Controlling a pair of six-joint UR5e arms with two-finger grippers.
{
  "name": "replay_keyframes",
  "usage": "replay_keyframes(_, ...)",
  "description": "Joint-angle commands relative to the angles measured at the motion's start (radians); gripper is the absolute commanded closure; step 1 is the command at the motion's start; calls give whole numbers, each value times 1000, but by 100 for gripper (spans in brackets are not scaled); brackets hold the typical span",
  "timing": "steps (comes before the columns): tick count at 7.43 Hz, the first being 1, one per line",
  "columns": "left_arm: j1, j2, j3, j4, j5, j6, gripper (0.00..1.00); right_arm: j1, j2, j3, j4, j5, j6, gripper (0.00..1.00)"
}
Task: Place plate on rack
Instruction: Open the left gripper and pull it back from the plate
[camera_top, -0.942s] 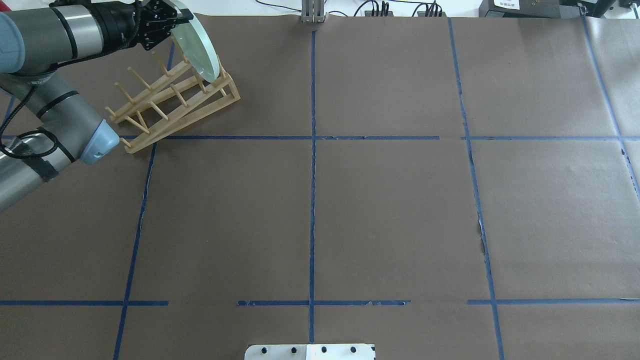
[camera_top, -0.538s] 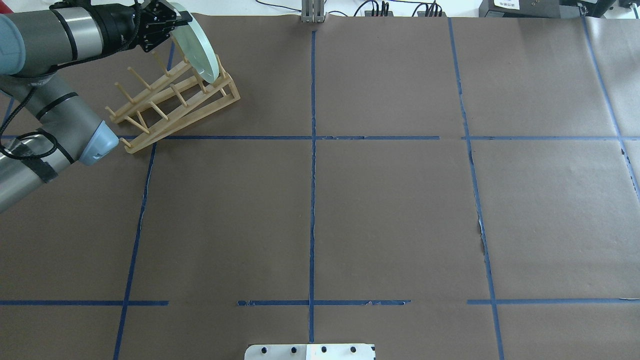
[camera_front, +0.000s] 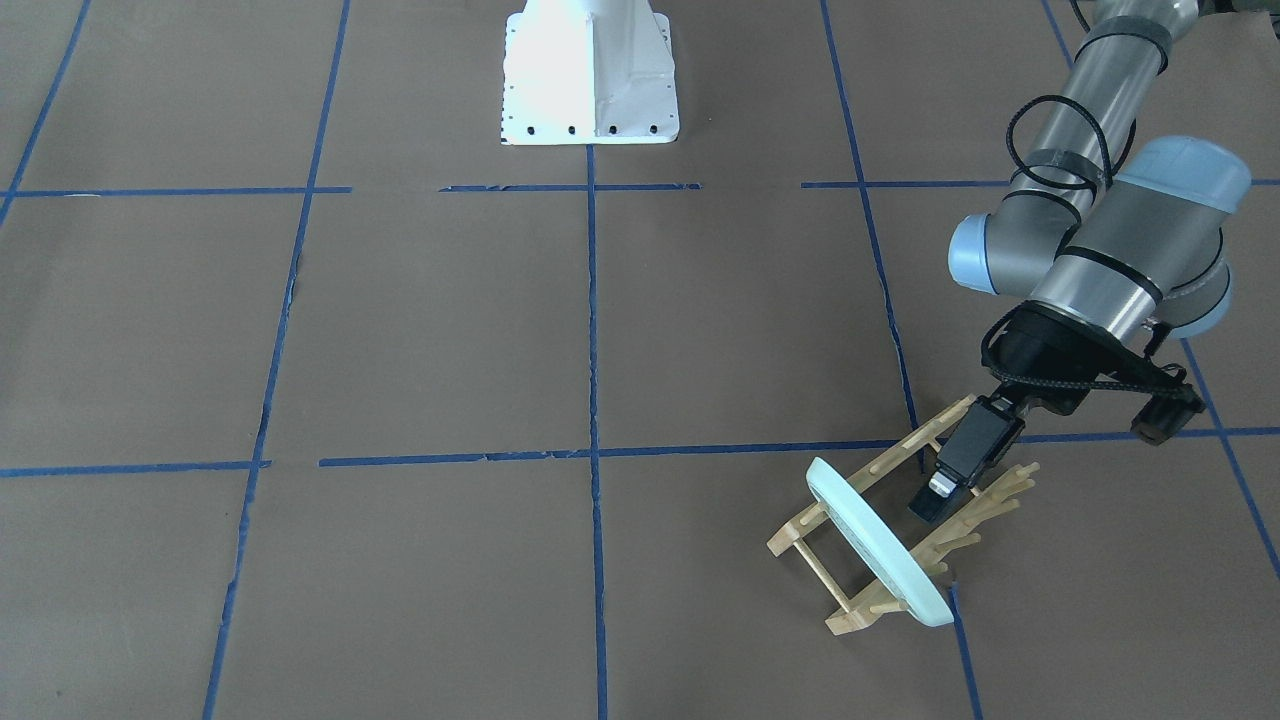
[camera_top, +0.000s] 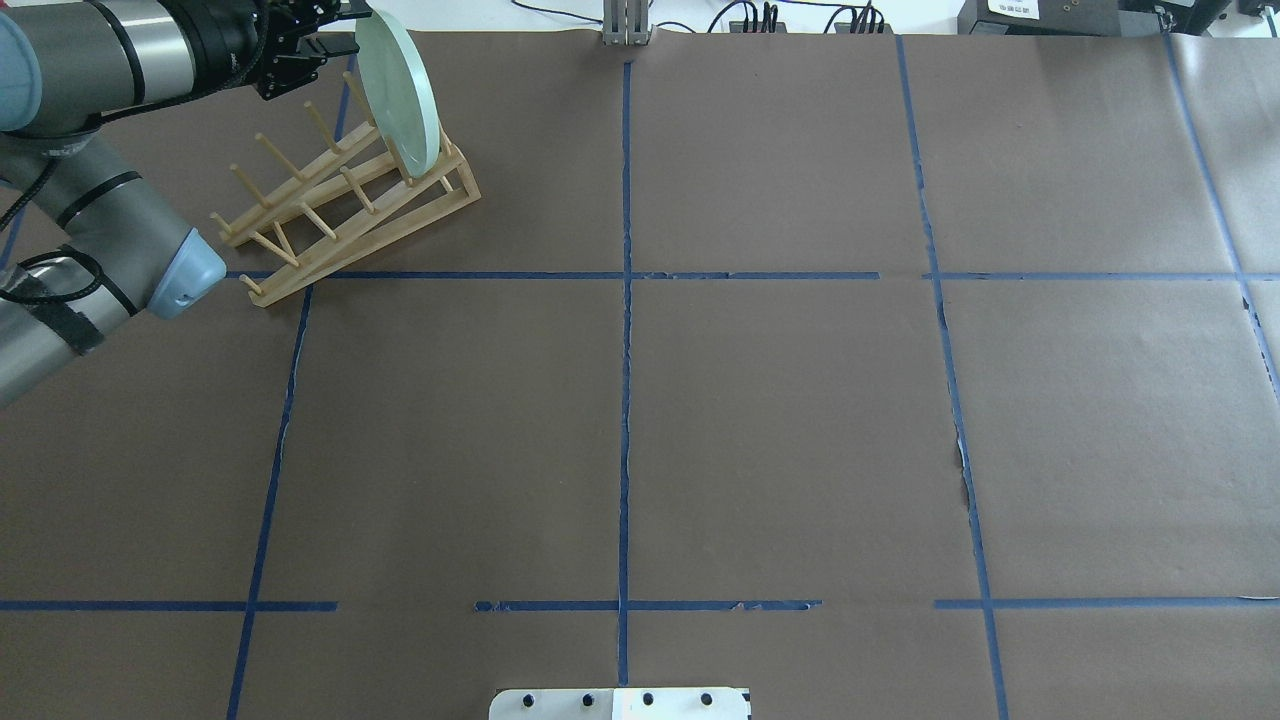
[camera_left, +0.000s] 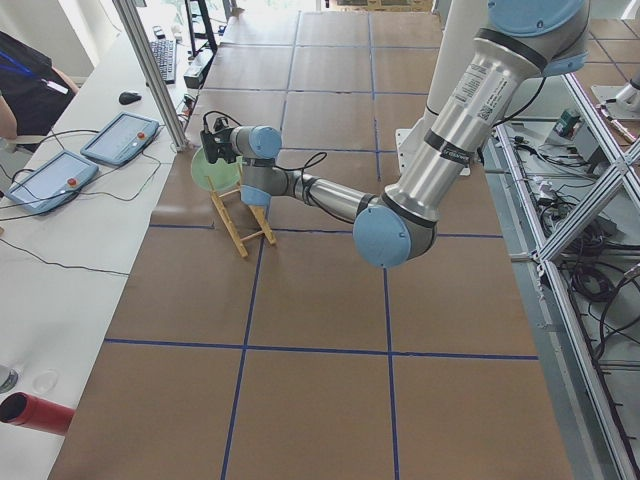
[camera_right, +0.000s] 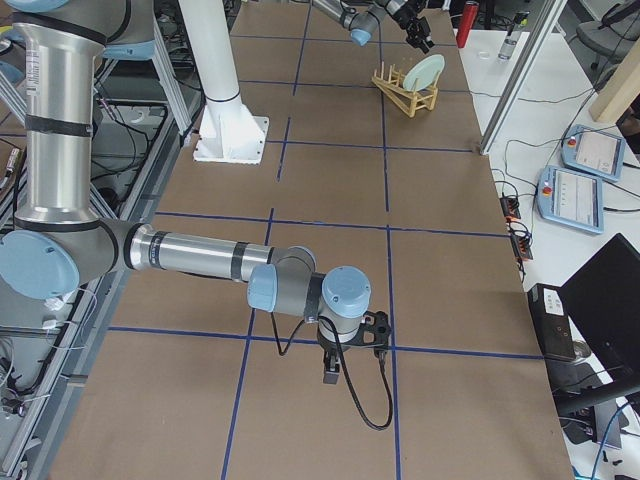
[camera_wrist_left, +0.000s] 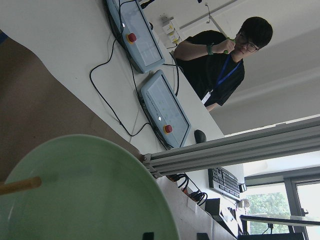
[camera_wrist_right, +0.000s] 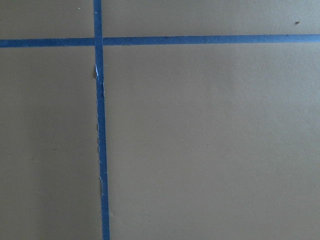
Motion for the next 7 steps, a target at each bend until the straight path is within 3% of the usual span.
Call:
replay_keyframes(1, -50, 2, -40, 60, -118, 8, 0, -1, 0, 0, 0, 0, 0, 0)
replay_keyframes(3, -168, 26, -121, 297, -490, 188, 0, 0, 0, 0, 0, 0, 0, 0)
replay_keyframes(4, -223, 67, -145, 378, -570, 321, 0, 0, 0, 0, 0, 0, 0, 0)
replay_keyframes(5, -240, 91, -158, 439, -588, 503, 0, 0, 0, 0, 0, 0, 0, 0)
replay_keyframes(7, -282, 190, -207, 715, -585, 951, 0, -1, 0, -1, 0, 0, 0, 0)
